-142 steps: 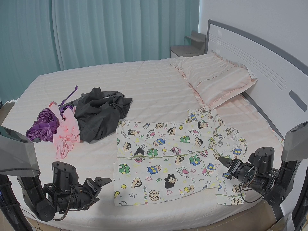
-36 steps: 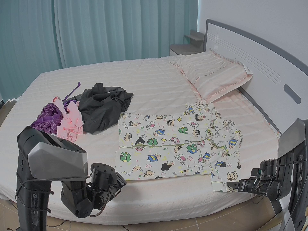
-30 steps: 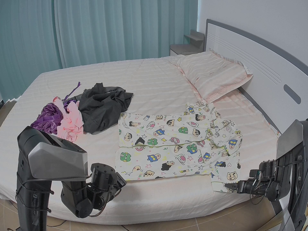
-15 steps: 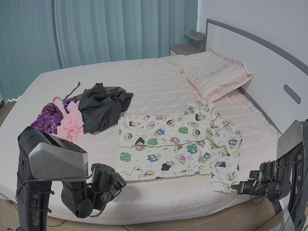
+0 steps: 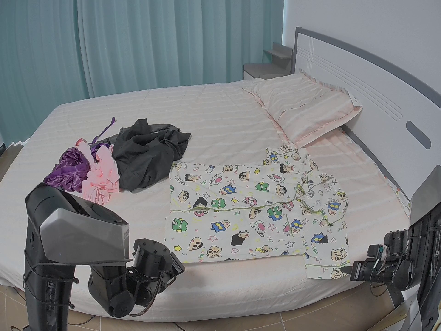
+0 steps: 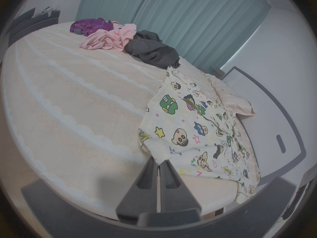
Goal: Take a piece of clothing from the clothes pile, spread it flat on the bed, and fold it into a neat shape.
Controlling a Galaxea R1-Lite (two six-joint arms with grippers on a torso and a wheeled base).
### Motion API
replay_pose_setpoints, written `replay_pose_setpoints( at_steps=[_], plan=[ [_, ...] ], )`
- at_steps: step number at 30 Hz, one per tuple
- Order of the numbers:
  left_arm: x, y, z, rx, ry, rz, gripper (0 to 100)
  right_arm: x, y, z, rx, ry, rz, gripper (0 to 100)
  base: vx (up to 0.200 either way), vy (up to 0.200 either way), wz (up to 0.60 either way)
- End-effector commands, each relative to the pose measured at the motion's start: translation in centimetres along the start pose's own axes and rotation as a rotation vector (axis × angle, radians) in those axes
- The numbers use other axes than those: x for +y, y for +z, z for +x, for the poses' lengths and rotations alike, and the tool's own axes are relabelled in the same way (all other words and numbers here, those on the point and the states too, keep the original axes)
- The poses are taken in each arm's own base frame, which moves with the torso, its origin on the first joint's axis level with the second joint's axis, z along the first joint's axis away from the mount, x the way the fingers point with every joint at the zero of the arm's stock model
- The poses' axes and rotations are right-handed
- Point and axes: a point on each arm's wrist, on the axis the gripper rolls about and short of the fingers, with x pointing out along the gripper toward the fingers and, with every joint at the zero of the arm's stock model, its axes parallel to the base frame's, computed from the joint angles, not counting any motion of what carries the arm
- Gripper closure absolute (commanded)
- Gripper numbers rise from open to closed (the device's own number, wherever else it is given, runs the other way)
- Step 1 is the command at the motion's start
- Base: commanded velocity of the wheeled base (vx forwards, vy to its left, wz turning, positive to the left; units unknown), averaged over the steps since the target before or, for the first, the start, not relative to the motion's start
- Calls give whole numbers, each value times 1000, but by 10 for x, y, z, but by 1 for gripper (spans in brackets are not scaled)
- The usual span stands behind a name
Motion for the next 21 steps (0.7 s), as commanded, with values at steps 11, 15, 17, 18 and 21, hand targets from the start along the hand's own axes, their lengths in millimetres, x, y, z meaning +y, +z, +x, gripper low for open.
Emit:
replay_pose_setpoints(
  at_steps=[11, 15, 17, 18, 21],
  plan=[
    [-3, -10, -16, -12, 17, 95, 100, -5, 5, -42, 7, 28, -35, 100, 0, 0, 0],
    [-1, -17, -23, 15, 22, 137, 100, -3, 5, -51, 17, 48, -73, 100, 0, 0, 0],
    [0, -18, -25, 20, 24, 144, 100, -3, 5, -52, 16, 47, -79, 100, 0, 0, 0],
    [1, -19, -27, 27, 25, 162, 100, -4, 5, -52, 18, 45, -84, 100, 0, 0, 0],
    [4, -19, -35, 37, 31, 201, 100, -7, 2, -54, 33, 36, -95, 100, 0, 0, 0]
  ],
)
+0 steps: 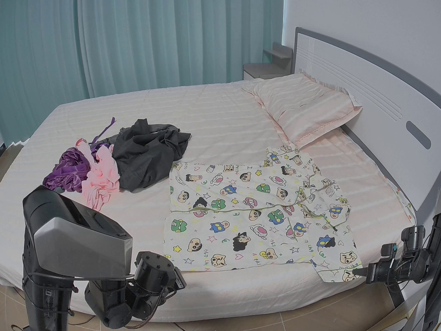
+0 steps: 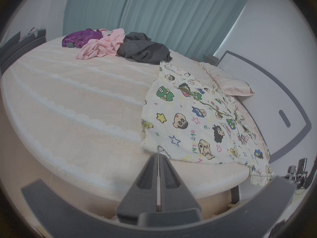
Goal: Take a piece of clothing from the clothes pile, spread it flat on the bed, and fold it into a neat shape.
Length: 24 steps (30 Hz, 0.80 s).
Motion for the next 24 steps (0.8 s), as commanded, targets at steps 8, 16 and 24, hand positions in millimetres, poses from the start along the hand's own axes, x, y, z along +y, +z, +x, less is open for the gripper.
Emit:
replay_pose_setpoints(
  at_steps=[8, 16, 24],
  plan=[
    [4, -6, -23, 34, -4, 80, 100, -2, -8, -17, 32, -5, -53, 100, 0, 0, 0],
    [17, 7, -13, 126, -56, 29, 0, -3, -7, -15, 29, 7, -53, 100, 0, 0, 0],
    [32, 22, -4, 210, -135, 21, 0, -3, -7, -15, 30, 9, -55, 100, 0, 0, 0]
  ],
)
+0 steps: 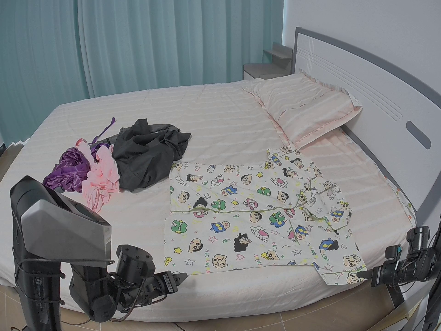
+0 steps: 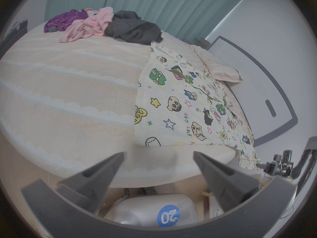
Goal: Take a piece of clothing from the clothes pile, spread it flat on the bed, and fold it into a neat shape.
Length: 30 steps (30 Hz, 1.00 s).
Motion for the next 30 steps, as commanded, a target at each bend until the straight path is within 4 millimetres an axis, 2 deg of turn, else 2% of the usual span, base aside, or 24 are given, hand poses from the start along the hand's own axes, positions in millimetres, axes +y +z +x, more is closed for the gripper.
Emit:
replay_pose_setpoints(
  at_steps=[1, 8, 12, 14, 23, 24, 30],
  plan=[
    [11, 8, 6, 20, -8, 22, 0, 2, -3, -1, 12, 4, 5, 100, 0, 0, 0],
    [8, 7, 30, 2, -27, 117, 0, 1, -1, 1, 9, 7, 0, 100, 0, 0, 0],
    [7, 8, 36, -7, -33, 127, 0, 1, 0, 1, 4, 6, -3, 100, 0, 0, 0],
    [3, 11, 46, -23, -45, 133, 0, 0, 1, 1, 1, 6, -5, 100, 0, 0, 0],
    [-1, 14, 53, -36, -48, 137, 0, 0, 0, 2, 2, 10, -4, 100, 0, 0, 0],
    [-1, 14, 53, -34, -46, 138, 100, 0, 0, 2, 2, 8, -3, 100, 0, 0, 0],
    [0, 13, 53, -49, -11, 137, 100, -1, -1, 2, 8, 9, 4, 100, 0, 0, 0]
  ],
)
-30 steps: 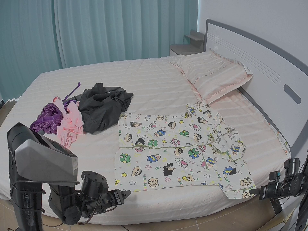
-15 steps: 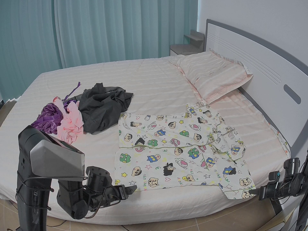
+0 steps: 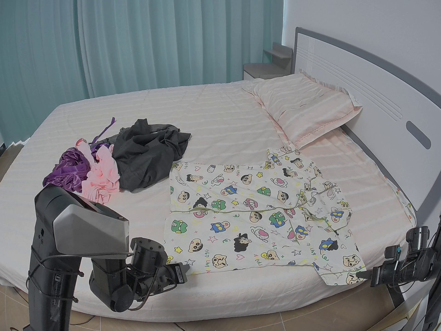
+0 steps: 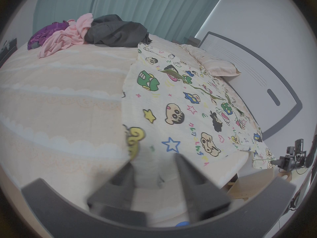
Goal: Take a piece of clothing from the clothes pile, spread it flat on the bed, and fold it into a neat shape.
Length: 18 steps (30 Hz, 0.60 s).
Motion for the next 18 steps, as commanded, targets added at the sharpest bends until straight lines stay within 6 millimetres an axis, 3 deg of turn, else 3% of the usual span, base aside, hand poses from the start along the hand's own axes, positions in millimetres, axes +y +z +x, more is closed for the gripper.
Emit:
replay_pose_setpoints(
  at_steps=[1, 18],
  plan=[
    [2, -2, -1, 0, 23, -3, 100, -1, -2, 1, 9, 2, 7, 100, 0, 0, 0],
    [-1, -8, -29, 0, 65, -20, 100, -4, -7, -6, 11, -22, 20, 100, 0, 0, 0]
  ],
)
